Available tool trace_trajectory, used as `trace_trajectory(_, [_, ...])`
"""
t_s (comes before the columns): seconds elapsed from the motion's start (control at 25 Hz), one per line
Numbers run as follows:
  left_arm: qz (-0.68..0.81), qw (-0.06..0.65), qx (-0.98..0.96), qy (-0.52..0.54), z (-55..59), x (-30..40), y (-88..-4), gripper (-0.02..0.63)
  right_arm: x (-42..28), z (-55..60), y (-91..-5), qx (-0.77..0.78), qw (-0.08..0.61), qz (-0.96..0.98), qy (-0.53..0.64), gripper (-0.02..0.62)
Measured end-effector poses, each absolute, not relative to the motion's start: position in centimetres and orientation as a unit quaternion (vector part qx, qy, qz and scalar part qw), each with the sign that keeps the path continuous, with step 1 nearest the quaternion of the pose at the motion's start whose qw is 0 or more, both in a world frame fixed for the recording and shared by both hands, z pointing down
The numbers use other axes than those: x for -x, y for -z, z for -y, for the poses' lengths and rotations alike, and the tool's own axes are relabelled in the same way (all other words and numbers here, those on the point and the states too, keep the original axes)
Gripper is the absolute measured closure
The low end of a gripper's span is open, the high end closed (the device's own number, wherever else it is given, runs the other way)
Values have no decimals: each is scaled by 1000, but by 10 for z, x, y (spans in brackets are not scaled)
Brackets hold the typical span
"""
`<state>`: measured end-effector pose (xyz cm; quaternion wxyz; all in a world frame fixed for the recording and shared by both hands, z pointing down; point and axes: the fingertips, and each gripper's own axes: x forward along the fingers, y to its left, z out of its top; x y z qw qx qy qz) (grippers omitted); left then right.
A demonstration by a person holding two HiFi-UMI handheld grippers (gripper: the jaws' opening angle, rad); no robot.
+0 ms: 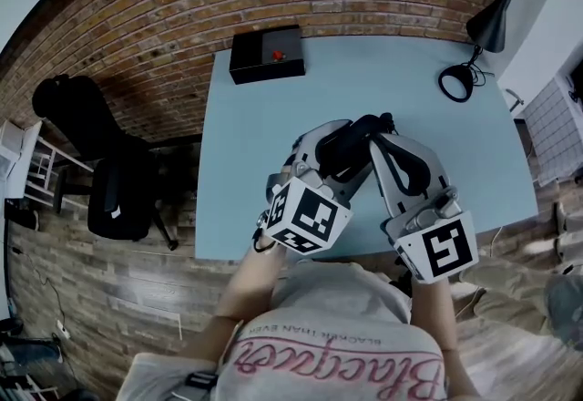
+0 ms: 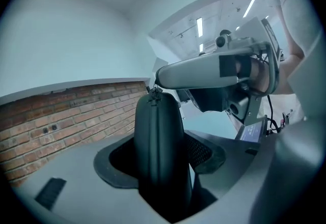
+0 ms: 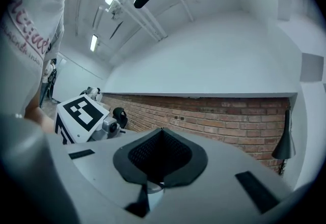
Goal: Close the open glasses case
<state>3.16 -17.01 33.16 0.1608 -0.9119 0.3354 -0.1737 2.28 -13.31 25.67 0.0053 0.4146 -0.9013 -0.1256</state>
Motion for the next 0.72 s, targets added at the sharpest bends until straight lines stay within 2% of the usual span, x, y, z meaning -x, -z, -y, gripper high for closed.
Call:
trace_trajectory(0.28, [-313, 161, 918, 182, 164, -32, -331, 333, -40, 137, -257, -419, -8, 903, 91, 575])
trace_trajectory(0.72, [-304, 145, 921, 196, 158, -35, -340, 333, -61, 148, -272, -467, 11, 882, 62, 575])
